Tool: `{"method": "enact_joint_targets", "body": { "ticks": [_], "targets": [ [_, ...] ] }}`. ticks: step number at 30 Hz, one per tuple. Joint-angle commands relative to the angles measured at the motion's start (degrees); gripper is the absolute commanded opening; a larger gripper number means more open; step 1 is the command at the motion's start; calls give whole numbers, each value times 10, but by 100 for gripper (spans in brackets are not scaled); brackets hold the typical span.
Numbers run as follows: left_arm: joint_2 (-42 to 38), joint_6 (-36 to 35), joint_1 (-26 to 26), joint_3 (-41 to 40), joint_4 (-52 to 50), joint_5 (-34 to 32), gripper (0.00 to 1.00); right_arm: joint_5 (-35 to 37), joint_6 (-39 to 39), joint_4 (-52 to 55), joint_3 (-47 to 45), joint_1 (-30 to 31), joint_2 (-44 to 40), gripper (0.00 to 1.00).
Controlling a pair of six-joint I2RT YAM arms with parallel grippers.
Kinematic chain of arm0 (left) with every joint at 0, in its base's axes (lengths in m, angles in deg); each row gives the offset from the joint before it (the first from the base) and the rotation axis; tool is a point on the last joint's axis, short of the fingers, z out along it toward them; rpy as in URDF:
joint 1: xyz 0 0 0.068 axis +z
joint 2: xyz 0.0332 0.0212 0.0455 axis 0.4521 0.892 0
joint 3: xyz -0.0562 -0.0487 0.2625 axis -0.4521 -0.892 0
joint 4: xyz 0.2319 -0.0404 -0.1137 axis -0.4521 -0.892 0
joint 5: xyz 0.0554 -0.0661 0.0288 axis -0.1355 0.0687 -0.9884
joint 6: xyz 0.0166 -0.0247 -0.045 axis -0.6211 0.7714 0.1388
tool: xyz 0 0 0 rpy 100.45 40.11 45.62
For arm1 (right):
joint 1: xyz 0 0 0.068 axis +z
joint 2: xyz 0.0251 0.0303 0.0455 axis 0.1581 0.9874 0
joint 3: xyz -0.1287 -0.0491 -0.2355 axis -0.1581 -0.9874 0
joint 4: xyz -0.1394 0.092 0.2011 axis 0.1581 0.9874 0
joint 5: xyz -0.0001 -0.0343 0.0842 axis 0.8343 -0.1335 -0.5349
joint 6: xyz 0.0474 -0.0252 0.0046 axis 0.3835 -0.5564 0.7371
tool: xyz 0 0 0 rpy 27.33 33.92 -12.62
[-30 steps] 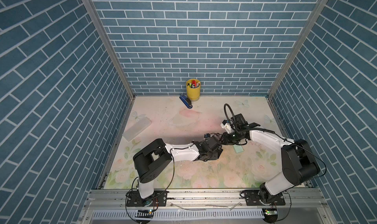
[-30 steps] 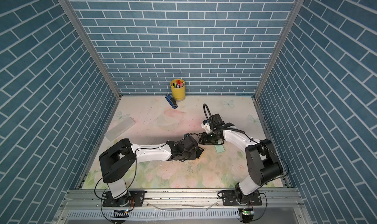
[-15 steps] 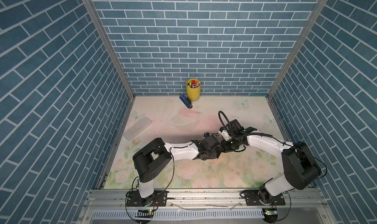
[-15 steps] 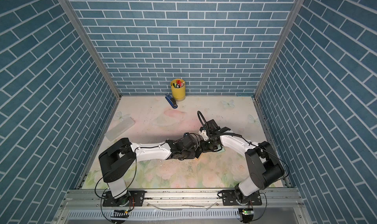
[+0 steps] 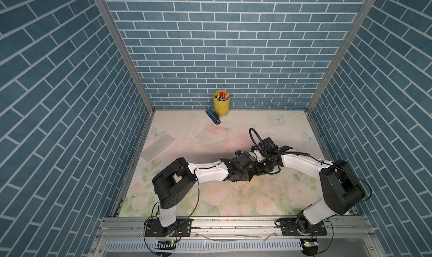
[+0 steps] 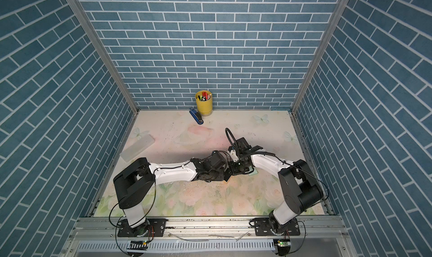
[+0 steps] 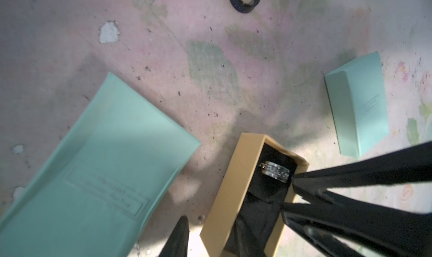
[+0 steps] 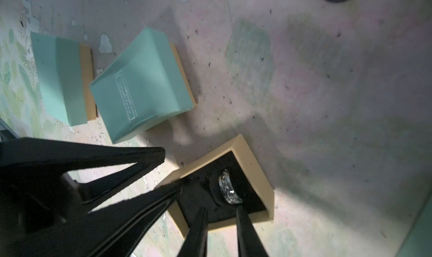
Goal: Take the rings out of the lift-off lid box
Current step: Take out the ring from the jewelry box.
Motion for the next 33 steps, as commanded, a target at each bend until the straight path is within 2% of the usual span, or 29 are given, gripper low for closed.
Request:
{"method": "enact_joint_targets", "body": {
  "ticks": [1,9,17,33],
  "targets": [
    [14,-15,6,17,-30,0,35,7,-35,6,28,1,8,24],
    [11,-11,8,25,-48,9,38,19,-47,17,40,3,2,24],
    [25,16,7,18,-12,34,40,33,-52,15,38,4,11,24],
    [37,23,8,18,-12,28,39,42,-53,6,39,8,35,24]
  ]
}}
